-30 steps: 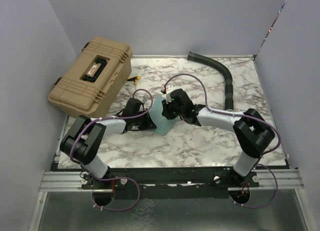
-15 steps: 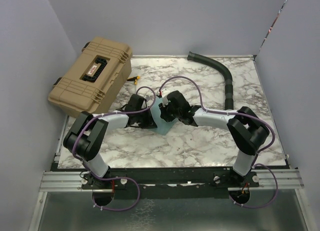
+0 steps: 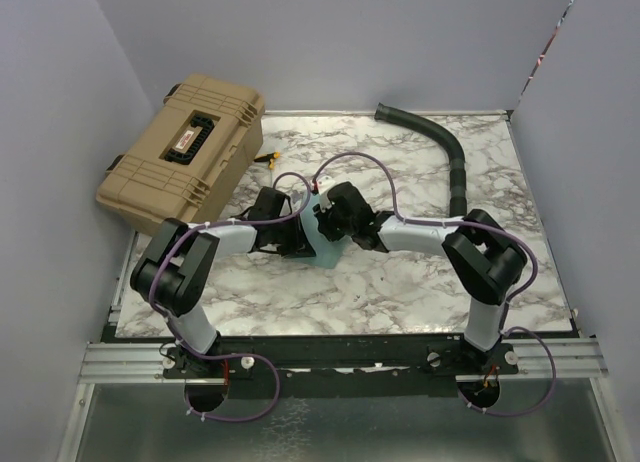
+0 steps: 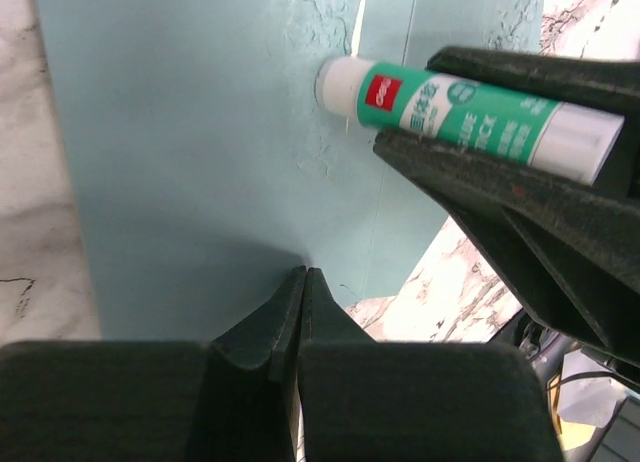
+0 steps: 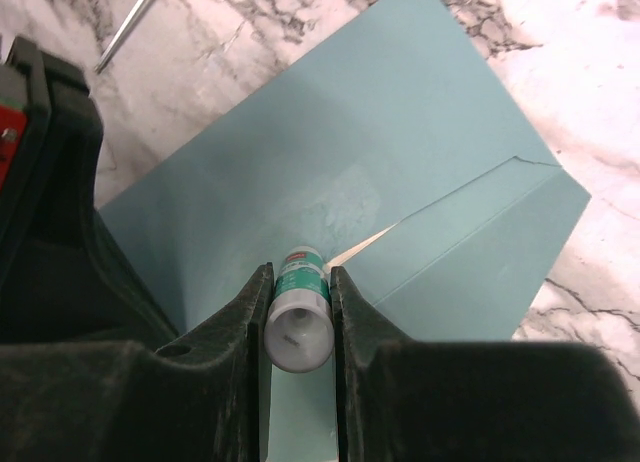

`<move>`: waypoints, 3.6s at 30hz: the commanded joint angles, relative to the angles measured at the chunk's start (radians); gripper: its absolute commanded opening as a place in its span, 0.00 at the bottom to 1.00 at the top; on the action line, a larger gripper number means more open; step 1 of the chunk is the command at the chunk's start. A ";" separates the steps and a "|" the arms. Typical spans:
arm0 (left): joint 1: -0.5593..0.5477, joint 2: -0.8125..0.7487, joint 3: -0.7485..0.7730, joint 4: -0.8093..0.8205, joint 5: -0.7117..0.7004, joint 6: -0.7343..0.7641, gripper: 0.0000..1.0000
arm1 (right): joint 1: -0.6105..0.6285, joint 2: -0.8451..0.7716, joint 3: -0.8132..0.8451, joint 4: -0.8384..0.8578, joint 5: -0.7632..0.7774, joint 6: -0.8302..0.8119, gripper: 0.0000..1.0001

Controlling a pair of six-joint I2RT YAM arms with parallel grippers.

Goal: Place the letter into the envelope and seal it

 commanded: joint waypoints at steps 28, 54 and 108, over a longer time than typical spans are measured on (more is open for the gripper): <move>0.113 0.103 -0.054 -0.118 0.069 0.001 0.00 | 0.056 0.034 0.012 -0.122 0.083 0.123 0.01; 0.149 0.124 -0.056 -0.100 0.054 -0.025 0.00 | 0.053 -0.013 -0.017 -0.189 -0.027 0.190 0.01; 0.149 0.118 -0.040 -0.100 0.084 -0.039 0.00 | -0.029 0.072 0.098 -0.213 -0.108 0.111 0.01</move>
